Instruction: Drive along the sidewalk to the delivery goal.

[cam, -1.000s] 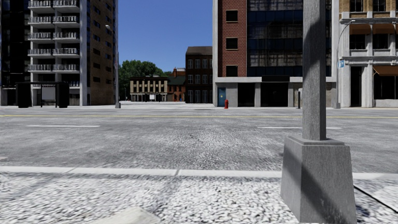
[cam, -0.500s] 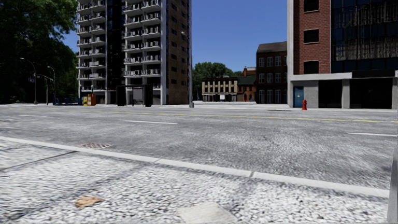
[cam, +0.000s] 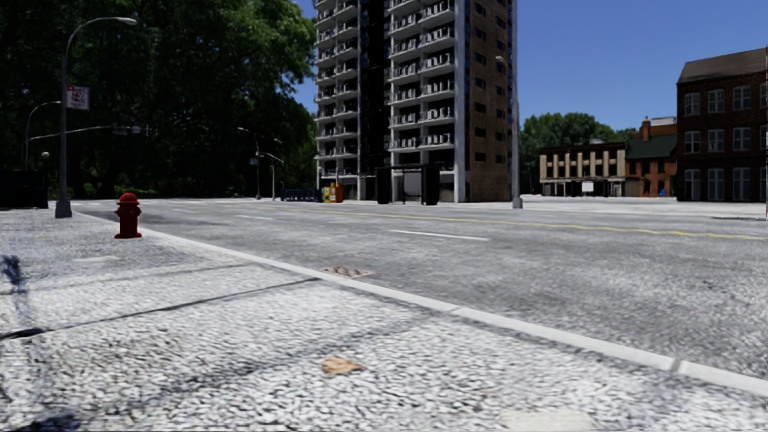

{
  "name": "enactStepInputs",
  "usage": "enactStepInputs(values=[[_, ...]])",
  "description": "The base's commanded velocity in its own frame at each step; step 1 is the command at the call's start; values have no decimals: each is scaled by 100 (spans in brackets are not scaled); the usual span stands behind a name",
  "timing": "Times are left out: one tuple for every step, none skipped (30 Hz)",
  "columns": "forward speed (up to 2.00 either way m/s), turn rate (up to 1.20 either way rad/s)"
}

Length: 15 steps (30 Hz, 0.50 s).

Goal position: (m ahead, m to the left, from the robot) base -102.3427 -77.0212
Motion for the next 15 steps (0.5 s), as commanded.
enactStepInputs(values=[[0, 83], [0, 83], [0, 83], [0, 83], [0, 83], [0, 83], [0, 83], [0, 83], [0, 83], [0, 83], [0, 83], [0, 83], [0, 83], [0, 83], [0, 83]])
